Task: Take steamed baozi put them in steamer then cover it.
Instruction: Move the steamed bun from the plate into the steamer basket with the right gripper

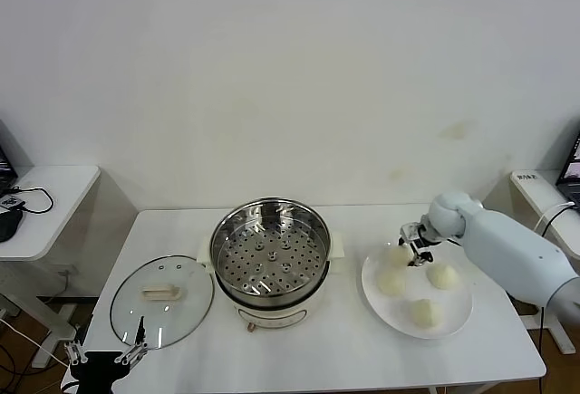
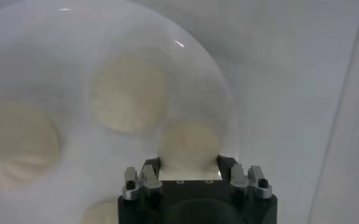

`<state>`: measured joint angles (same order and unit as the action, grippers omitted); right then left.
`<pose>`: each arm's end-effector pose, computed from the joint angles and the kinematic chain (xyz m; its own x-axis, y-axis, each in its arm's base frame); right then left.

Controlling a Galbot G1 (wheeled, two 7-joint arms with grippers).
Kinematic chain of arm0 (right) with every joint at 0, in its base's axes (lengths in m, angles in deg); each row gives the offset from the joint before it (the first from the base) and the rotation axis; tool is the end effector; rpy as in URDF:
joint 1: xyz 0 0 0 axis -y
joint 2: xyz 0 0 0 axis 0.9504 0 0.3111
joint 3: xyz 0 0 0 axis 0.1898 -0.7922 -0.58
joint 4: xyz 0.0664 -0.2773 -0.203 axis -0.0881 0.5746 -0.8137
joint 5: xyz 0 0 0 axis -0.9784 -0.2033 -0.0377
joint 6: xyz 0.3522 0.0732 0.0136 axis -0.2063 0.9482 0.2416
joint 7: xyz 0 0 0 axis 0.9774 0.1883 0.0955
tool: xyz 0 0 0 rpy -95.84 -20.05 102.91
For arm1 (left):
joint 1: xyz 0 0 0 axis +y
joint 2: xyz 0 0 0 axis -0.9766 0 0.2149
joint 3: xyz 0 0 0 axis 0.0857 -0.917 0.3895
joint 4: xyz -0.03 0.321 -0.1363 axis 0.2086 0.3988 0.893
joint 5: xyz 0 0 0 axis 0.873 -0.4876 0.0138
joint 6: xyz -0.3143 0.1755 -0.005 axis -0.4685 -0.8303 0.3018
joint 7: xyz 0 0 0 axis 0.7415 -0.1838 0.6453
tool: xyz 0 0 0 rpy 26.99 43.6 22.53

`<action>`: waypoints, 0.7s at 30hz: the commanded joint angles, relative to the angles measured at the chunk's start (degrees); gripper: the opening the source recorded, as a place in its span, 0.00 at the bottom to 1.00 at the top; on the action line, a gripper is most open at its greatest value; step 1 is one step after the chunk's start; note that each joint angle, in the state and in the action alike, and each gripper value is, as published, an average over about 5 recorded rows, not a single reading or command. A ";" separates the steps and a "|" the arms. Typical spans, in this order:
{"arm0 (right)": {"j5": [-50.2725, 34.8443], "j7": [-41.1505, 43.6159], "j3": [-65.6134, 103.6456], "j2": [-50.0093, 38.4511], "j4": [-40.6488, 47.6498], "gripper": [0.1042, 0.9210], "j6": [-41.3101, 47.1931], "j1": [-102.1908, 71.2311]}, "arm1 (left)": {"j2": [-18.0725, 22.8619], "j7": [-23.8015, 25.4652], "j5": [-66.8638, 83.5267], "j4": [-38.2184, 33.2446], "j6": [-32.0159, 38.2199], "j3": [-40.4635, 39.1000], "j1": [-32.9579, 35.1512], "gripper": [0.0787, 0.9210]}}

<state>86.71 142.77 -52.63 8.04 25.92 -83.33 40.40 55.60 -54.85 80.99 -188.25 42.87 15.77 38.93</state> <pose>0.5449 -0.1350 -0.2184 -0.2884 -0.0581 0.9557 -0.9207 -0.2573 -0.2935 0.0861 0.0928 -0.2717 -0.9564 -0.2025 0.2104 -0.1229 0.9327 0.3391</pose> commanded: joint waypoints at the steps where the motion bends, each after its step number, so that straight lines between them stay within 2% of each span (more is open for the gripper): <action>1: -5.63 1.31 -1.53 -4.02 -4.98 0.61 0.47 6.37 | -0.34 -0.05 0.07 -0.02 -0.03 -0.13 -0.12 0.88; 10: -16.05 1.06 -9.02 -7.22 -12.29 0.61 2.33 20.99 | -0.94 -0.07 1.23 0.08 -0.20 -0.92 -0.90 0.88; 21: -29.07 -2.18 -21.16 2.76 -18.64 0.62 5.31 37.55 | -1.72 -0.07 2.31 0.34 -0.15 -0.45 -1.30 0.88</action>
<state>67.48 142.05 -65.66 6.00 12.53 -79.50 65.60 54.03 -54.89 82.83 -188.05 42.76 15.18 37.84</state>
